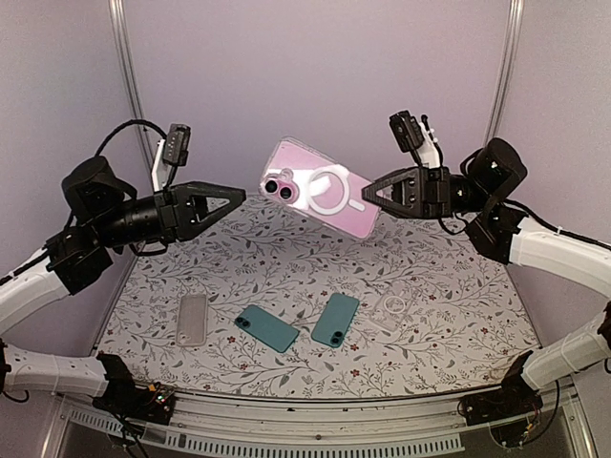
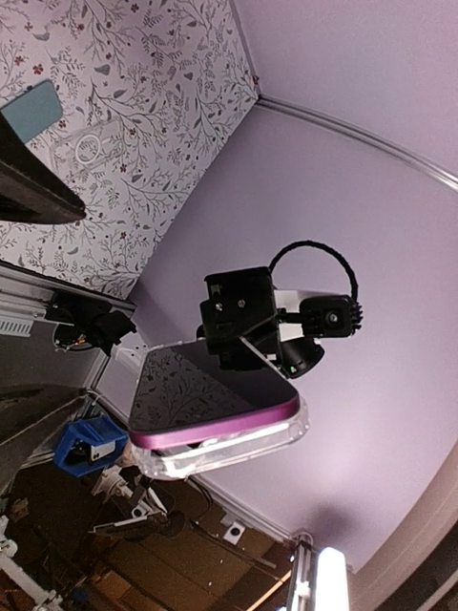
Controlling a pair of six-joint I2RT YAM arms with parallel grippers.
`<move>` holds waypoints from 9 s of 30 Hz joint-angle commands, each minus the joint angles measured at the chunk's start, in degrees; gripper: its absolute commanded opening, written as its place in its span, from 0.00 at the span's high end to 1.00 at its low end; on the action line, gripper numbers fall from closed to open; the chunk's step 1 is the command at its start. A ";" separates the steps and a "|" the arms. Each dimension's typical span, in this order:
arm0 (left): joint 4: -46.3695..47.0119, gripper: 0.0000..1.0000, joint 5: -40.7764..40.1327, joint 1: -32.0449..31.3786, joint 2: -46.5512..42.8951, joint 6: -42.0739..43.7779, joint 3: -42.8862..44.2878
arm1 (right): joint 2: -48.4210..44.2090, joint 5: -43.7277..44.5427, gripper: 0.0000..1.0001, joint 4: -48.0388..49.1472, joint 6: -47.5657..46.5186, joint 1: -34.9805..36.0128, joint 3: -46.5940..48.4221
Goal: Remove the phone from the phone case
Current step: Pass from the right arm to the left, then remove the phone case from the phone.
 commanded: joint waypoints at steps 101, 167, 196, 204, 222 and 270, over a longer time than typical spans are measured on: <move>12.56 0.48 1.47 -5.53 9.57 -2.46 -1.91 | 3.39 7.10 1.00 -9.13 -10.77 4.09 3.91; 5.36 0.72 -1.75 -7.44 1.23 -2.27 -3.13 | 6.58 1.21 1.00 -18.88 -12.55 3.74 3.65; -4.19 0.80 1.12 -7.43 3.86 -0.44 0.74 | 8.04 0.70 1.00 -39.98 -30.77 3.56 11.14; -8.41 0.92 1.79 -7.47 3.09 0.94 0.57 | 8.68 -0.40 1.00 -44.52 -33.26 3.19 12.76; -1.91 1.00 -9.00 -7.39 4.03 -9.22 -3.47 | 9.23 12.47 0.08 -41.59 -32.26 -0.43 11.79; -28.61 1.00 -42.01 -2.86 20.67 -56.31 6.58 | 17.98 62.12 0.30 -7.20 -74.84 24.40 -0.99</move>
